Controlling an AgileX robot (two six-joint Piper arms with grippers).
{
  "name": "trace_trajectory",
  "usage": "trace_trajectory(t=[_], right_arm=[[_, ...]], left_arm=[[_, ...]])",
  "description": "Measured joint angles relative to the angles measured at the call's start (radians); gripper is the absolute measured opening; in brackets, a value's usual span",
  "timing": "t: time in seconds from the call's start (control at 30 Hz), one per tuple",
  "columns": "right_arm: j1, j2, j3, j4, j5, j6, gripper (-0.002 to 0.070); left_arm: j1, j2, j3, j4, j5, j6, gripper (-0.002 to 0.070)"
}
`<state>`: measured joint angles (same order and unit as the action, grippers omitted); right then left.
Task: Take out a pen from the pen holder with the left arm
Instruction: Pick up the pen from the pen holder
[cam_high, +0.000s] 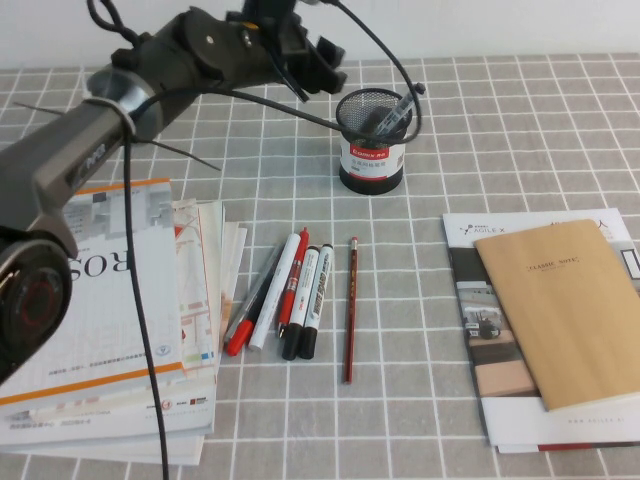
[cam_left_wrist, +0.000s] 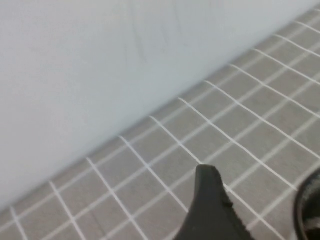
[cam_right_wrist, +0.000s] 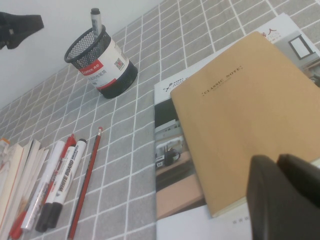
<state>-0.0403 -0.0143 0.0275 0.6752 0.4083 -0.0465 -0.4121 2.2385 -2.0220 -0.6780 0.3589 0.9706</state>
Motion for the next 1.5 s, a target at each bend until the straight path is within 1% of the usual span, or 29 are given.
trace_trajectory(t=[0.17,0.3,0.53,0.67,0.8,0.93,1.03,1.2,1.5], right_arm=[[0.0,0.0,0.0,0.0,0.0,0.0,-0.0013],[0.0,0.0,0.0,0.0,0.0,0.0,-0.0013],[0.0,0.0,0.0,0.0,0.0,0.0,-0.0013],[0.0,0.0,0.0,0.0,0.0,0.0,-0.0013],[0.0,0.0,0.0,0.0,0.0,0.0,-0.0013],[0.0,0.0,0.0,0.0,0.0,0.0,-0.0013],[0.0,0.0,0.0,0.0,0.0,0.0,-0.0013],[0.0,0.0,0.0,0.0,0.0,0.0,-0.0013],[0.0,0.0,0.0,0.0,0.0,0.0,-0.0013]], left_arm=[[0.001,0.011,0.0,-0.026,-0.07,0.05,0.0402],[-0.003,0.034,0.0,-0.067,-0.079,0.061,0.0402],[-0.003,0.071,0.0,-0.146,-0.082,0.127,0.0401],[-0.003,0.075,0.0,-0.175,-0.005,0.161,0.0401],[-0.003,0.077,0.0,-0.175,0.085,0.238,0.0401],[0.007,0.077,-0.037,-0.186,0.206,0.289,0.04],[0.013,0.077,-0.069,-0.241,0.267,0.357,0.04],[0.015,0.077,-0.087,-0.393,0.312,0.54,0.04],[0.015,0.094,-0.089,-0.516,0.352,0.672,0.04]])
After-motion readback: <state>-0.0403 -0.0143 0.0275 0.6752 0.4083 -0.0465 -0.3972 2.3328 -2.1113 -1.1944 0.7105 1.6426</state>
